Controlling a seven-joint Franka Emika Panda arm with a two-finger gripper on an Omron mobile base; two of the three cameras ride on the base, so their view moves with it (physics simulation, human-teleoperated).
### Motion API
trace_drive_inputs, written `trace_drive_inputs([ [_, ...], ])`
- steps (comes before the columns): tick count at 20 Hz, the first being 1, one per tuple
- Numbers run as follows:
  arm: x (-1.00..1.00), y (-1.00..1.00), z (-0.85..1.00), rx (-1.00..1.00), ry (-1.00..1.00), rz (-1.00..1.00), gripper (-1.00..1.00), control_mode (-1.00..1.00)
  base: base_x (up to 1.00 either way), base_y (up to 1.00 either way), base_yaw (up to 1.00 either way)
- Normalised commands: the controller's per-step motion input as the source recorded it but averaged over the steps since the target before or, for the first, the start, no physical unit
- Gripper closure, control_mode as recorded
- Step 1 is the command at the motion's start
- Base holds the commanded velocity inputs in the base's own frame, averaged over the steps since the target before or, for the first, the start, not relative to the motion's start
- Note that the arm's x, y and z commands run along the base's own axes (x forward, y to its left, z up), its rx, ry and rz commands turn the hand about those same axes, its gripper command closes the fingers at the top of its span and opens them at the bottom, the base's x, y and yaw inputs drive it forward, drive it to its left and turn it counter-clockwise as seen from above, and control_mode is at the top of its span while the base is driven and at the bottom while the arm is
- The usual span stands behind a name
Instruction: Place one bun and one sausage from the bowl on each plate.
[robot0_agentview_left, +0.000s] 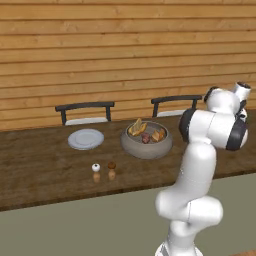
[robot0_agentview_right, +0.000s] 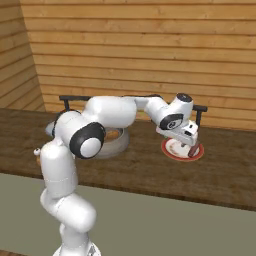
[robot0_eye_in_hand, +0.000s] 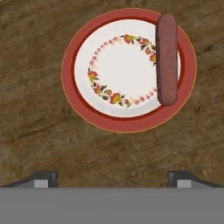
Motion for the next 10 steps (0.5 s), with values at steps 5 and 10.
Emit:
trace_drive_inputs([
  [5, 0.00, 1.00, 0.62, -0.15, 0.00, 0.00, -1.00, -1.00, 0.00, 0.00, 0.00],
  [10, 0.00, 1.00, 0.69, -0.07, 0.00, 0.00, -1.00, -1.00, 0.00, 0.00, 0.00],
])
